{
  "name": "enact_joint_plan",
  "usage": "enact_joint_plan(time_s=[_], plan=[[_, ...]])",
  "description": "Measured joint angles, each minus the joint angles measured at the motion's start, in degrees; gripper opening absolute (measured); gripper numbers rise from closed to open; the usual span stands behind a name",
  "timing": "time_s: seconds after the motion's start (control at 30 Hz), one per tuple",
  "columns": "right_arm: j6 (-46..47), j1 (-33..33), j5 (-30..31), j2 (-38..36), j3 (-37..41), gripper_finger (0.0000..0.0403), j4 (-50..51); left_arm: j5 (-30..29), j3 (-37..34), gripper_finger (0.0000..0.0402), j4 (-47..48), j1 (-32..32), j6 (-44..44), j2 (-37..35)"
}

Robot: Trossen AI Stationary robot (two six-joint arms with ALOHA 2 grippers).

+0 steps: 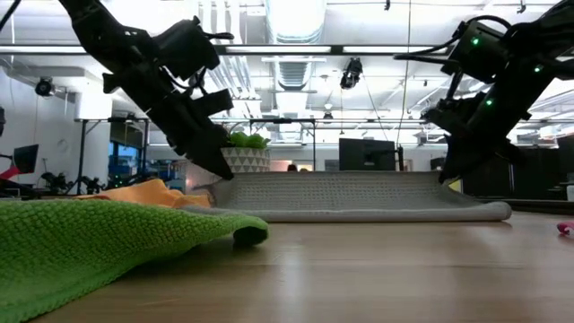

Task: Fold microfiber towels
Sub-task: Fold the gray microfiber cloth

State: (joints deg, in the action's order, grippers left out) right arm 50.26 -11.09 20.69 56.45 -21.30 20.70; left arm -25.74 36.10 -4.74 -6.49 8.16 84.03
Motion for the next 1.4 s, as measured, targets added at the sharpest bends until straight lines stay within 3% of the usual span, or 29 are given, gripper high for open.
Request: enact_joint_plan(time_s=[0.13,0.43,0.6,0.77,1.1,1.4], plan=[[-0.4,-1.9,0.4,0.0,0.0,0.0035,0.5,-0.4,0.0,0.0021,-0.7,-1.7,0.1,0.0],[-6.5,-3.3,-0.1,-0.1,-3.8,0.0117,0.2,-0.1,2.5,0.0128,-0.7,-3.2,0.0,-1.0],[-13.8,-2.5,-5.1,-0.1,-8.9,0.0131,0.0,7.4,3.0,0.0153,-0.7,-3.2,0.1,-2.0],[-17.2,-0.5,-6.1,-0.1,-12.3,0.0127,-0.1,15.5,3.0,0.0129,0.1,-2.3,0.3,-1.5],[-16.7,3.3,-6.6,-0.1,-13.7,0.0102,-0.2,18.6,3.6,0.0007,2.6,1.2,1.0,4.6],[-13.7,11.1,-7.7,-0.2,-13.7,0.008,0.1,18.0,11.2,0.0001,15.6,6.9,10.1,12.0]])
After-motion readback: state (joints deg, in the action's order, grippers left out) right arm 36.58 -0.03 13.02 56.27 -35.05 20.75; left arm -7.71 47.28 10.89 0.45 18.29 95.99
